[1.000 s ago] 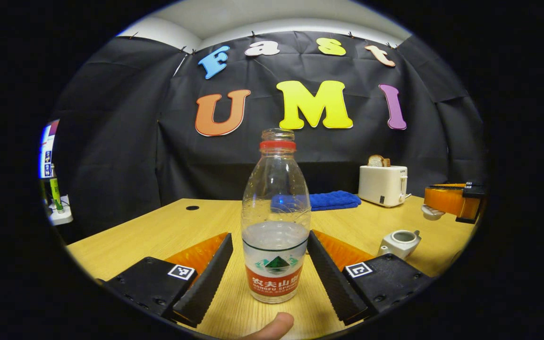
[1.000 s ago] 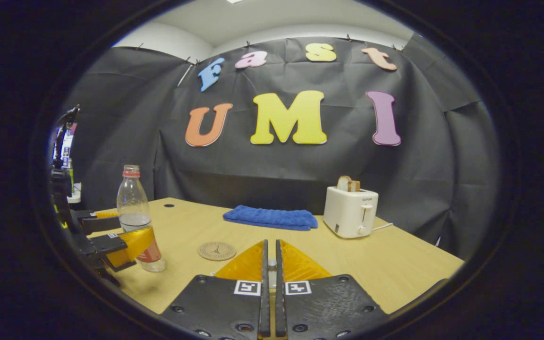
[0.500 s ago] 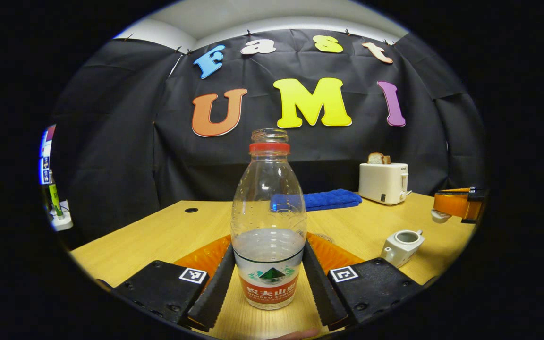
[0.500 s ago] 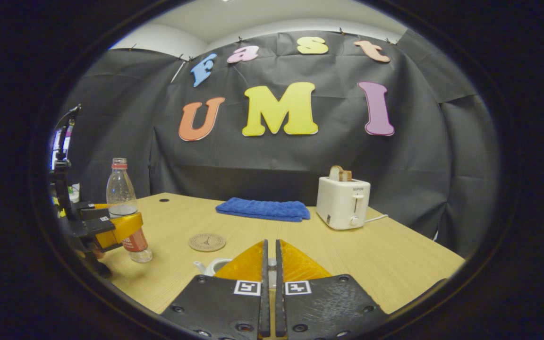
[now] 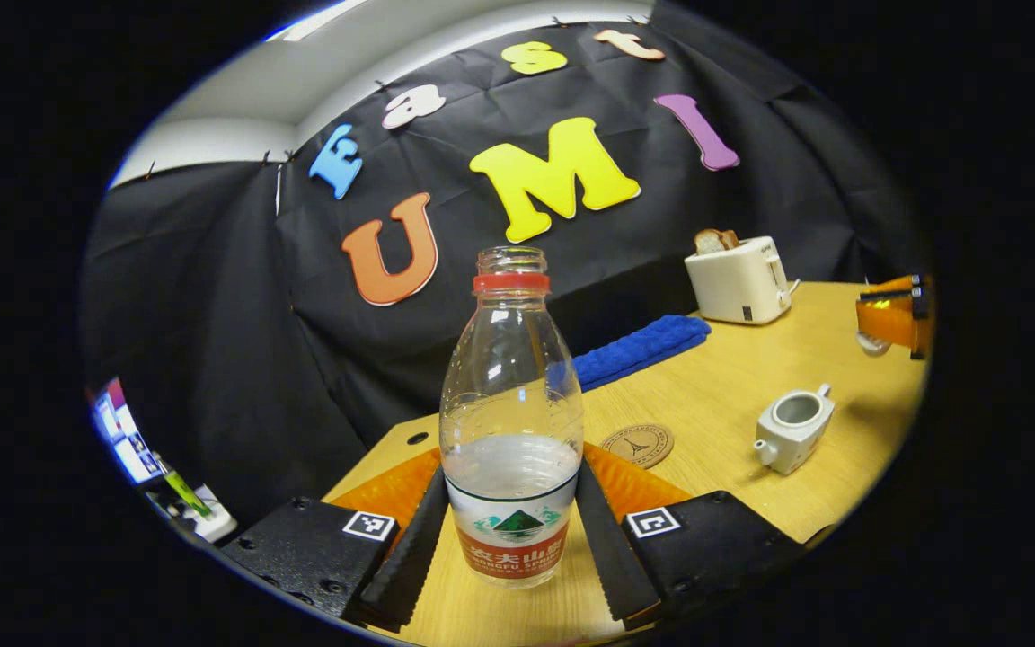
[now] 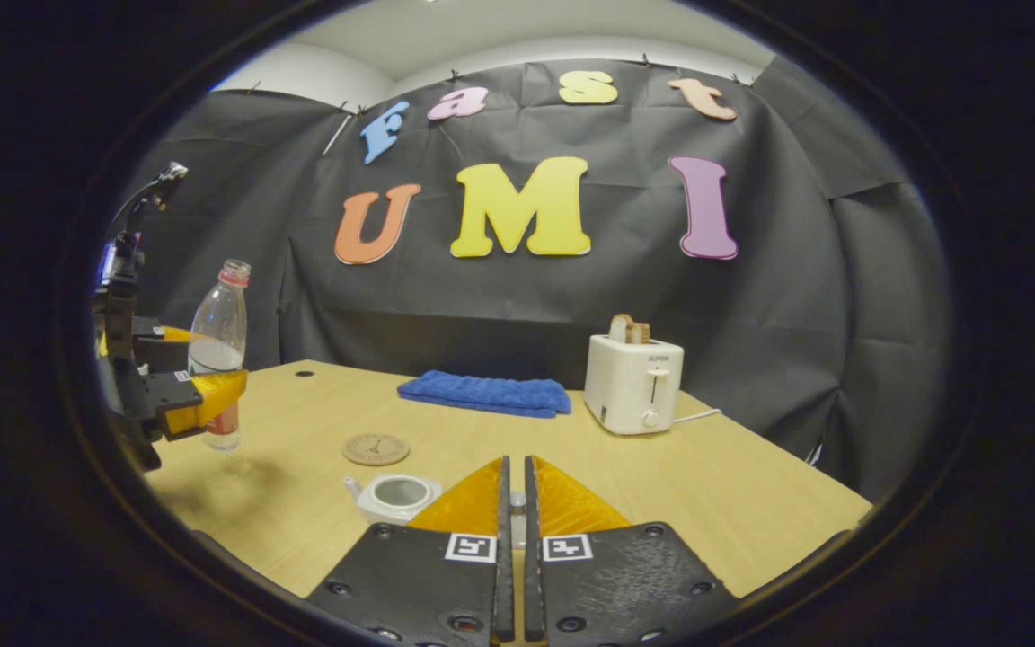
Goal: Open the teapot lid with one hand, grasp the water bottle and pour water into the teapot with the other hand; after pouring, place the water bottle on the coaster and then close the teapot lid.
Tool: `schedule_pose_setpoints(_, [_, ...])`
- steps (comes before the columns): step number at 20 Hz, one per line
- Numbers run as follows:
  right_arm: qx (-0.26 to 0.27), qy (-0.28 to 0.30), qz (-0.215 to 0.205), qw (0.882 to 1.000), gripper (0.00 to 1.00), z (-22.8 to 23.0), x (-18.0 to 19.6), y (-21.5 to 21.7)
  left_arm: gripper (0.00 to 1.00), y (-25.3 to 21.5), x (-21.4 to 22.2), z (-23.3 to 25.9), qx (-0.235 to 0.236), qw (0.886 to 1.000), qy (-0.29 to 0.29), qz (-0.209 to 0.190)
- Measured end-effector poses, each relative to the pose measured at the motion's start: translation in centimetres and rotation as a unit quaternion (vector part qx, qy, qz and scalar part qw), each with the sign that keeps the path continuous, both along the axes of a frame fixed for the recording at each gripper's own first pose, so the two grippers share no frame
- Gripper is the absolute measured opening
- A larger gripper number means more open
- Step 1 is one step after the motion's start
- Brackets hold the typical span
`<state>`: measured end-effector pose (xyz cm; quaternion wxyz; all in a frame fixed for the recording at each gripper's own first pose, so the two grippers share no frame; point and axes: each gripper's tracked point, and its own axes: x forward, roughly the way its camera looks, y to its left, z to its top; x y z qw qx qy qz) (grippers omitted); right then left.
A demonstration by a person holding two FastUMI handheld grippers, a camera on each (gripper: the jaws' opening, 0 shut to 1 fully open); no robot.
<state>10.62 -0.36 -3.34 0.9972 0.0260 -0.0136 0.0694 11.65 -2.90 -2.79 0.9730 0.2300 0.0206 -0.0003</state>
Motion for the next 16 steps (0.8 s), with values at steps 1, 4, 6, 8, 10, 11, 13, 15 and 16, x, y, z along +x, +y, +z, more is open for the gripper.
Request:
schedule_pose_setpoints(1, [0.000,-0.002,-0.008,1.000,0.03,0.0,0.1,-0.6,0.78,0.0,0.1,0.3,0.033,0.999,-0.001,0.004])
schedule_pose_setpoints(4, [0.010,-0.007,-0.018,1.000,0.04,0.5,0.1,-1.7,0.78,-0.1,-0.1,0.5,0.131,0.991,-0.010,0.012])
schedule_pose_setpoints(6, [0.018,-0.006,-0.019,1.000,0.04,0.6,0.2,-2.3,0.77,0.4,-0.2,-0.5,0.178,0.984,0.008,0.019])
schedule_pose_setpoints(8, [0.020,-0.003,-0.021,1.000,0.04,0.4,0.4,-2.8,0.78,0.4,0.4,-1.3,0.222,0.975,0.021,0.020])
schedule_pose_setpoints(10, [0.020,-0.002,-0.025,0.999,0.04,0.4,0.4,-3.3,0.77,-0.2,0.6,-1.7,0.269,0.963,0.023,0.014])
schedule_pose_setpoints(11, [0.020,-0.002,-0.028,0.999,0.04,0.4,0.5,-3.6,0.78,-0.4,0.5,-1.6,0.294,0.956,0.022,0.011])
schedule_pose_setpoints(13, [0.019,-0.002,-0.030,0.999,0.04,0.4,0.5,-3.9,0.77,-0.5,0.4,-1.8,0.331,0.943,0.029,0.009])
schedule_pose_setpoints(15, [0.018,0.000,-0.032,0.999,0.04,0.2,0.6,-4.1,0.78,-0.3,0.4,-2.3,0.358,0.933,0.044,0.007])
schedule_pose_setpoints(16, [0.017,0.002,-0.033,0.999,0.03,0.1,0.7,-4.2,0.78,-0.1,0.5,-2.2,0.375,0.926,0.048,0.008])
